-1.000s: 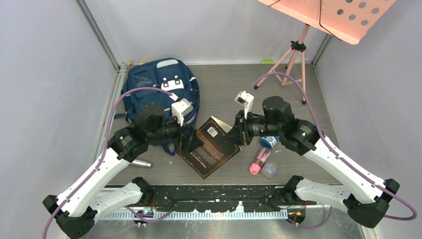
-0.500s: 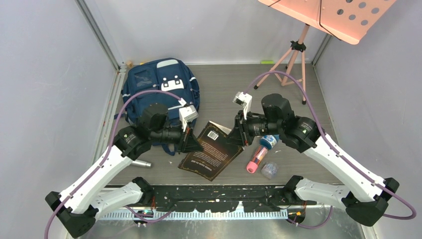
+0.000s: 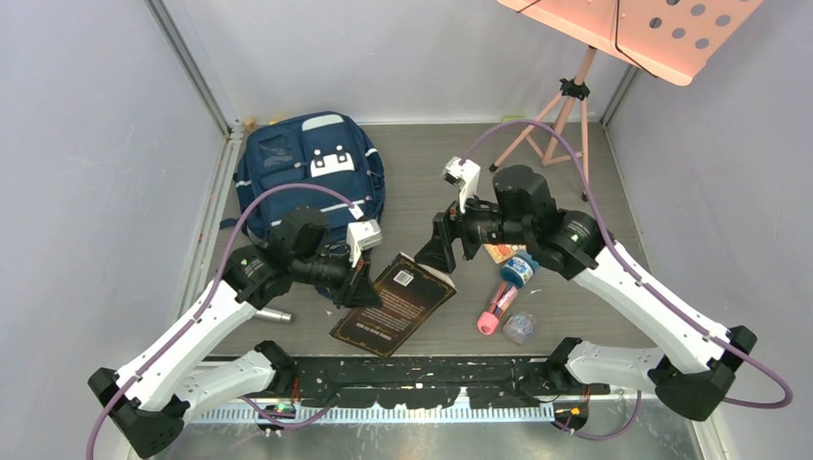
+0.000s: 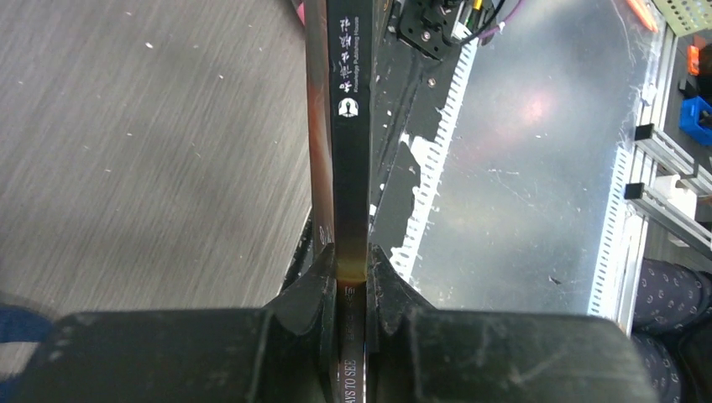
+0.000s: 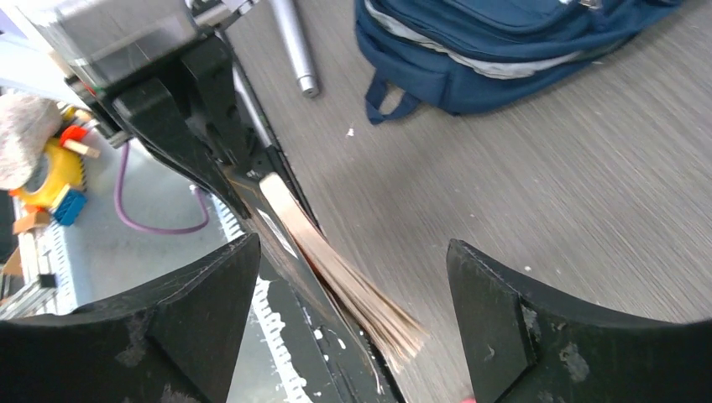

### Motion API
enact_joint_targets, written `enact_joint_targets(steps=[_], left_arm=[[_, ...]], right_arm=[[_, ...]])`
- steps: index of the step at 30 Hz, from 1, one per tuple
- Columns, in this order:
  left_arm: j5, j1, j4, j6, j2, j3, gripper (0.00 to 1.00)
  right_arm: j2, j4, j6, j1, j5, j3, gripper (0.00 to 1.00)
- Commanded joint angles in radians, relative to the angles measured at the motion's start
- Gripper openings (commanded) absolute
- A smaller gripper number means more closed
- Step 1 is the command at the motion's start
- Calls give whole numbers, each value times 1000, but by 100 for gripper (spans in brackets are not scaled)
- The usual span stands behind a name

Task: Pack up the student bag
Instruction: Pick up the book from the center of the board.

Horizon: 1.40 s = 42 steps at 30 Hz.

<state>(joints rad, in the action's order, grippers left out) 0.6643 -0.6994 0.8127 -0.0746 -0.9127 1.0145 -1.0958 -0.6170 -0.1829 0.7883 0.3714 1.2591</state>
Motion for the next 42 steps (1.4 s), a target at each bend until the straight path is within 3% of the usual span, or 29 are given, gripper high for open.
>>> enact_joint_targets(steps=[1, 7, 12, 18, 22, 29, 32, 33, 34, 37, 39, 42], left_arm=[[92, -1, 1, 12, 0, 37, 0], [113, 0, -35, -4, 5, 38, 0], [88, 0, -41, 14, 18, 53, 0], [65, -1, 6, 53, 12, 112, 0], [50, 0, 33, 68, 7, 136, 0], [35, 0, 48, 68, -1, 139, 0], [-26, 0, 51, 70, 0, 134, 0], [-66, 0, 48, 70, 1, 132, 4], [-129, 0, 47, 70, 3, 130, 14], [-381, 0, 29, 70, 3, 124, 66], [-532, 0, 20, 83, -13, 129, 93], [-710, 8, 6, 108, -75, 136, 100]], right_arm=[[-77, 54, 17, 2, 187, 76, 87], [-159, 48, 6, 30, 282, 76, 86], [-174, 57, -14, 34, 371, 18, 74], [-145, 62, -15, 34, 369, -67, 62], [-131, 64, -24, 34, 372, -89, 47], [-104, 105, -52, 34, 362, -98, 11], [-78, 125, -70, 34, 317, -102, 1], [-72, 135, -82, 34, 258, -107, 1], [-55, 137, -89, 33, 222, -110, 0], [-22, 139, -128, 16, 24, -125, 0], [4, 141, -168, -51, -48, -141, 0], [15, 141, -235, -173, -52, -164, 0]])
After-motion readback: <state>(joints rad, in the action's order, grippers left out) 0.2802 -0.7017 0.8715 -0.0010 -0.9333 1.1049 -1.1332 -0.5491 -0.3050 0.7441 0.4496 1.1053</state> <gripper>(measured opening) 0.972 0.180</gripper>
